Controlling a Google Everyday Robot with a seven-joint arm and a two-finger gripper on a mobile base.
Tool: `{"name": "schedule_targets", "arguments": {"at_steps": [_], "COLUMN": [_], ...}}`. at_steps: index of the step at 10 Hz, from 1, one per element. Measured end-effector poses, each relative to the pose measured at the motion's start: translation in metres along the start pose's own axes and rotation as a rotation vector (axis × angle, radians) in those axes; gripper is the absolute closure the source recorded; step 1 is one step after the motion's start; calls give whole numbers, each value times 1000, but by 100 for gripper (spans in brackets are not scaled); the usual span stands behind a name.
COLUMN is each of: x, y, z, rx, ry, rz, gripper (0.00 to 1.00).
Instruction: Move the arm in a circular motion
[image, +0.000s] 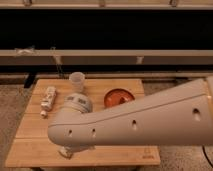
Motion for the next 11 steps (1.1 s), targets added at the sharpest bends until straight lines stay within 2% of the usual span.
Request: {"name": "schedule_targets", "arguments": {"at_steps": [1, 4, 6, 8, 11], "x": [-3, -36, -69, -97, -155], "y": [-19, -84, -134, -172, -230], "z": [-5, -15, -21, -23, -24], "rx": [-1, -5, -7, -7, -2], "ry": [-7, -18, -19, -19, -18], "rz": [35, 129, 198, 248, 317], "gripper": [35, 35, 35, 35, 35]}}
